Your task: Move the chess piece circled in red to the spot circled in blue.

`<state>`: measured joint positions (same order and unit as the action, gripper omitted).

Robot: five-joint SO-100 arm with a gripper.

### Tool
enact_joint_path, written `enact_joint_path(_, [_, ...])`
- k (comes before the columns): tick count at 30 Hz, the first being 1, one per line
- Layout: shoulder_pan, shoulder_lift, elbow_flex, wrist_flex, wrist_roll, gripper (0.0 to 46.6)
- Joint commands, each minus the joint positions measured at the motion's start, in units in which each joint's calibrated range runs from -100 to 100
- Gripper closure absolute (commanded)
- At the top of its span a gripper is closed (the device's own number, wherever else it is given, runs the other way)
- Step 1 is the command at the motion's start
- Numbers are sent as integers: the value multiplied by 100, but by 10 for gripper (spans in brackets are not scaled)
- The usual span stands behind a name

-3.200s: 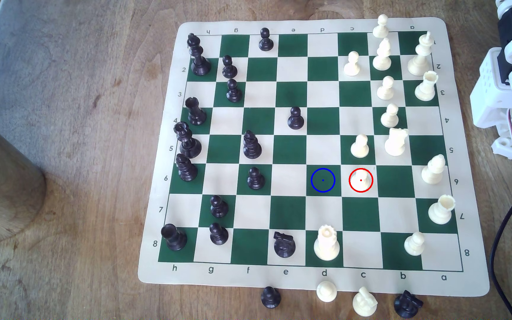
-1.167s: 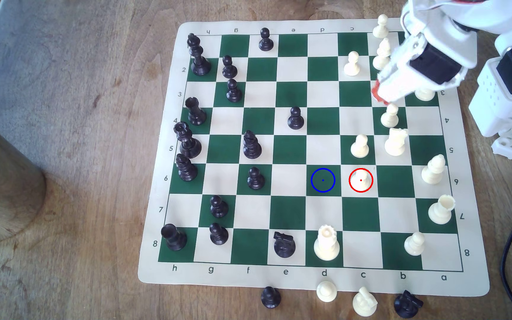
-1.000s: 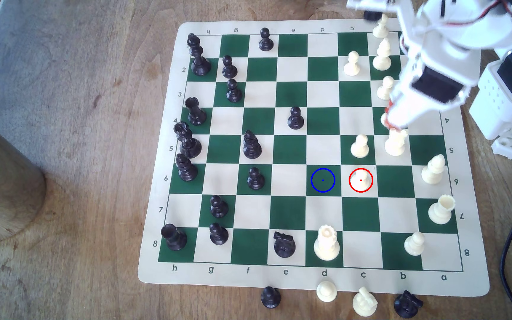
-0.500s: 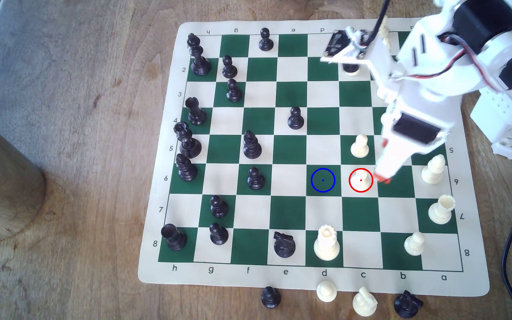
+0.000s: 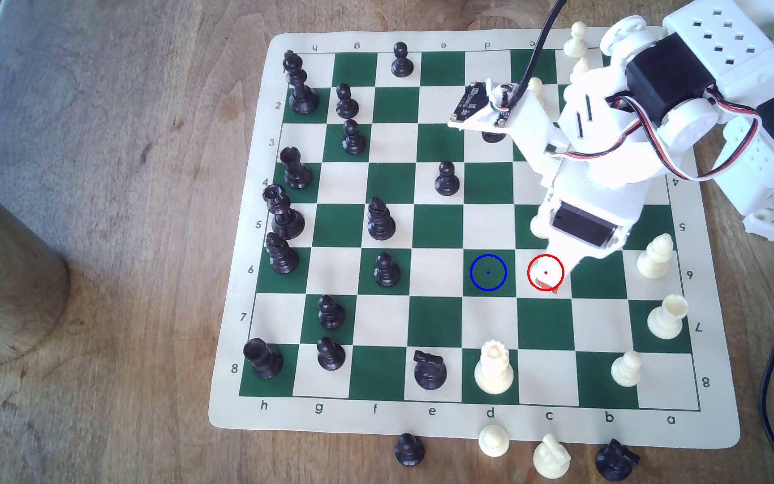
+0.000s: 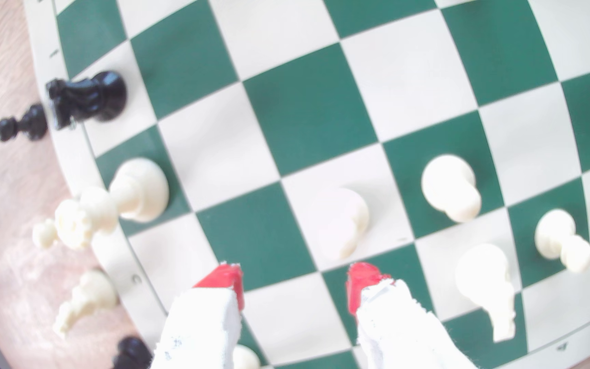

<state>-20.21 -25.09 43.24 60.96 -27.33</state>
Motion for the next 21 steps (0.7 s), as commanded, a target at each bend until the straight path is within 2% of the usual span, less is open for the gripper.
enact_joint_path(1, [-40,65,-453,-117,-24,310])
enact_joint_path(16, [-119,625,-535,-420,-63,313])
enact_joint_path(21, [-95,684,-562,-436,-29,301])
